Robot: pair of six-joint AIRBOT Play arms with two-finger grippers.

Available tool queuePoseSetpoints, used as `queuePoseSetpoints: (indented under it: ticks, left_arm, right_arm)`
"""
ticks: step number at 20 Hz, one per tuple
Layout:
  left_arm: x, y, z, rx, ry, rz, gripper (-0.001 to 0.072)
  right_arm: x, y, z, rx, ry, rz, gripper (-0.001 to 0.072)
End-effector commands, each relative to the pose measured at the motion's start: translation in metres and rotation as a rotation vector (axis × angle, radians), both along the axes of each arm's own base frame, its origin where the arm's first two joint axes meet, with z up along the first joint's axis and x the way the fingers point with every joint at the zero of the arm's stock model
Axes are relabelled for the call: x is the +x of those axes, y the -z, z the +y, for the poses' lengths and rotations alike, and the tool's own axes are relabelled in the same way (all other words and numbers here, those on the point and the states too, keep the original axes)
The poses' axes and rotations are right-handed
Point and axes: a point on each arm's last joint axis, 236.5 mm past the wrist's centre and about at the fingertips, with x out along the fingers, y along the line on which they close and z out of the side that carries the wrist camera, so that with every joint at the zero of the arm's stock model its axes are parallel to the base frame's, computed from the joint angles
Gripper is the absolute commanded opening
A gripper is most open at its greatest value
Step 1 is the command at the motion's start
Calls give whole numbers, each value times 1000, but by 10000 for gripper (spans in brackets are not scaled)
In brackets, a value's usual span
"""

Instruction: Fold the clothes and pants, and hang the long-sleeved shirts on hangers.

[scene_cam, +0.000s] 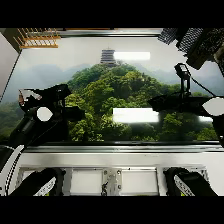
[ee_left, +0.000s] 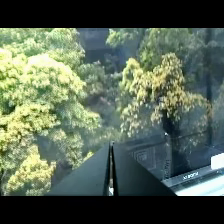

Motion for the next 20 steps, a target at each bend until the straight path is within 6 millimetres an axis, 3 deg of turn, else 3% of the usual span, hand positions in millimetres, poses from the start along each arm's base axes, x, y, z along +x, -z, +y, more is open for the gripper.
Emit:
queuePoseSetpoints:
  ticks: [1,12,15,16,17,18,20]
  left_arm:
    - [0,0,0,0,1,-1,8]
    - [0,0,0,0,1,-2,8]
    - [9,-4,1,-1,-15,-41,8]
    - [13,-5,6,24,-3,-60,56]
    - [19,-7,19,72,8,-86,432]
    - [28,-13,40,127,-22,-102,720]
    - [45,-28,102,254,-117,-119,720]
  right_arm:
    - [0,0,0,0,-1,2,14]
    - [0,0,0,0,-1,2,14]
    - [0,0,0,0,-1,2,15]
    - [0,0,0,0,-1,2,14]
    - [0,0,0,0,-1,2,14]
    - [0,0,0,0,-1,2,15]
    - [0,0,0,0,-1,2,14]
